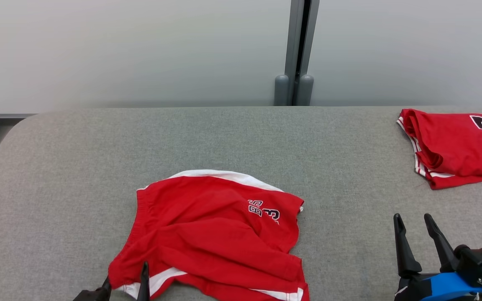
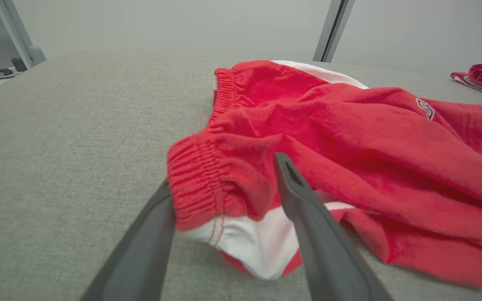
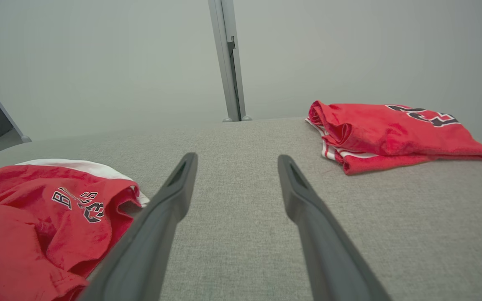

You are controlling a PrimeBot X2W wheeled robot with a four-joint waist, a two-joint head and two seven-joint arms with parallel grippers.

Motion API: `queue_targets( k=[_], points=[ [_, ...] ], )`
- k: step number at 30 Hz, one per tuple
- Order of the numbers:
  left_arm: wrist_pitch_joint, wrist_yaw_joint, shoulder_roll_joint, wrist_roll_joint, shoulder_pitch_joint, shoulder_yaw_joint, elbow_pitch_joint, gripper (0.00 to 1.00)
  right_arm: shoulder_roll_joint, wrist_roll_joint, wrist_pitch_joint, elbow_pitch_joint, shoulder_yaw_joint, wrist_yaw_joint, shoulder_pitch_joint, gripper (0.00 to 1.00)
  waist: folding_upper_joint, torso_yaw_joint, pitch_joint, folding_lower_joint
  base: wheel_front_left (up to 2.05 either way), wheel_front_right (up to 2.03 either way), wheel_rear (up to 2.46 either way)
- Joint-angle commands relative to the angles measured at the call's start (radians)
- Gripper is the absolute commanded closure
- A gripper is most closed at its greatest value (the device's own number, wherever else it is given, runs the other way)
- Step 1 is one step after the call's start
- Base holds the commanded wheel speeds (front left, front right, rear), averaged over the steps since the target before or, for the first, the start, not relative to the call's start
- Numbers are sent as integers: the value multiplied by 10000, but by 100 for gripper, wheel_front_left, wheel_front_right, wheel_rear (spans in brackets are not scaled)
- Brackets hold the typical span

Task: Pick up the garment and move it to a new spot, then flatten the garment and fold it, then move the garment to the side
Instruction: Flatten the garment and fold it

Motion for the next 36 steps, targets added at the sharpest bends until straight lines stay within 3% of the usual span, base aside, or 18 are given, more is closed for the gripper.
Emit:
queue_targets(
  k=[1, 7, 13, 26, 36],
  points=[
    [-31, -62, 53, -74, 85, -5, 155, 0, -14, 61, 9, 14, -26, 2, 90, 0, 0, -2, -35, 0, 0, 0, 0],
    [-13, -2, 193, -164, -101, 68, 976, 0, -14, 9, 21, -44, -67, 2, 210, 0, 0, 91, -154, 0, 0, 0, 0],
    [-103, 76, 352, -109, -211, 205, 935, 0, -14, 23, 72, -72, -65, 2, 282, 0, 0, 202, -271, 0, 0, 0, 0],
    [-176, 436, 230, 182, -320, 625, -1899, 0, -14, 58, 27, -68, -42, 2, 278, 0, 0, 295, -355, 0, 0, 0, 0],
    [-177, 397, 397, 351, -577, 773, -2699, 0, -14, -43, 85, -258, -93, 2, 290, 0, 0, 25, -351, 0, 0, 0, 0]
  ],
)
